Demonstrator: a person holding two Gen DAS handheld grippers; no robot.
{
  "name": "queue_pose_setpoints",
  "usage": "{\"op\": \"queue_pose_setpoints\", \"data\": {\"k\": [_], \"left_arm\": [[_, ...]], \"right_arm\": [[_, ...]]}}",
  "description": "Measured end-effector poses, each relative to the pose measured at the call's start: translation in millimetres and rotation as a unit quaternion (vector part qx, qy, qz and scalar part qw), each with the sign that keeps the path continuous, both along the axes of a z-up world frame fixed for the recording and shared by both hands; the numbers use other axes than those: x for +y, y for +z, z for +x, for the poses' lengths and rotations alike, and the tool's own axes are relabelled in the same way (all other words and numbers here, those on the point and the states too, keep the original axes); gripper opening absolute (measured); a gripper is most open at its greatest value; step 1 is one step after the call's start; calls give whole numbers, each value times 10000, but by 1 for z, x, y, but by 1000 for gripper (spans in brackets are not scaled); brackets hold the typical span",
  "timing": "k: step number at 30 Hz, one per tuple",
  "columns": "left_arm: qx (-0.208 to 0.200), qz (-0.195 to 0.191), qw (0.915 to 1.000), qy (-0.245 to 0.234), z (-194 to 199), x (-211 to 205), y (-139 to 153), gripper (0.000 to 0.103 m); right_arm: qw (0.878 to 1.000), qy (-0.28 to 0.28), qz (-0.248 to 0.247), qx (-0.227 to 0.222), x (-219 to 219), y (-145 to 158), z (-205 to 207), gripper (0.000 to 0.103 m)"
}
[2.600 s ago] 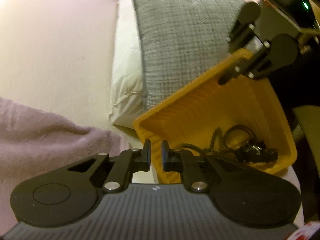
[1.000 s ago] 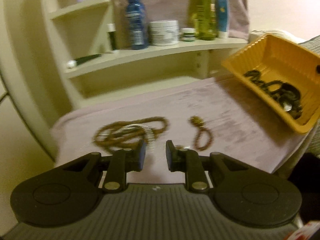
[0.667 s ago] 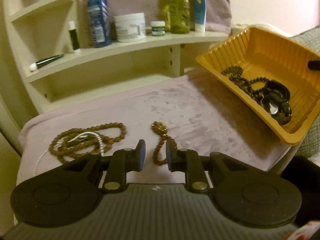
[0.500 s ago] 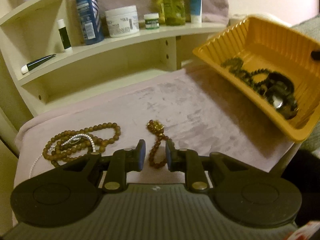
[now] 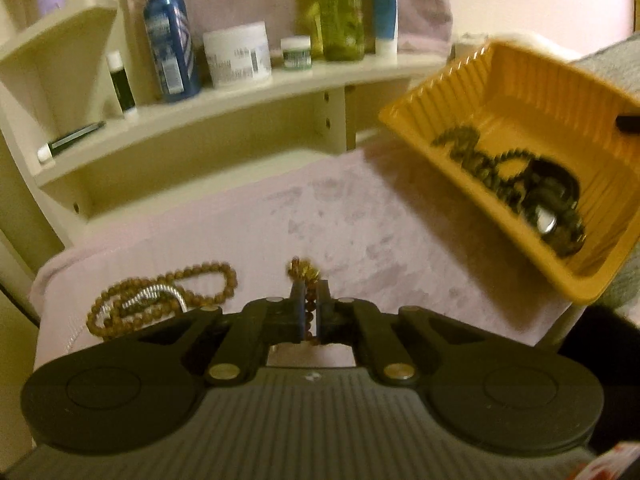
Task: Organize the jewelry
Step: 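Grasp the small brown bead bracelet with the left tool, then carry the brown bead bracelet into the orange tray and open the left tool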
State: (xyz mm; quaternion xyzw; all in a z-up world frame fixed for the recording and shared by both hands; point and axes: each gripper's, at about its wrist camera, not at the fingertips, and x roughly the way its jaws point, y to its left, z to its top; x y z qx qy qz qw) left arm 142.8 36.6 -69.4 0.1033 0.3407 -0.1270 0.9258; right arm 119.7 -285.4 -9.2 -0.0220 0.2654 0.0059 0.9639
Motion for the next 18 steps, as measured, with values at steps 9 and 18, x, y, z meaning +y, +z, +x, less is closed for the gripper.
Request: {"op": "queue_pose_setpoints", "data": {"k": [9, 18], "left_arm": [[-427, -312, 9984, -195, -2, -6, 45, 4], [-688, -696, 9931, -641, -3, -34, 77, 4]], "right_arm": [[10000, 12, 20, -16, 0, 1, 0, 5], [10000, 2, 49, -16, 0, 1, -1, 5]]}}
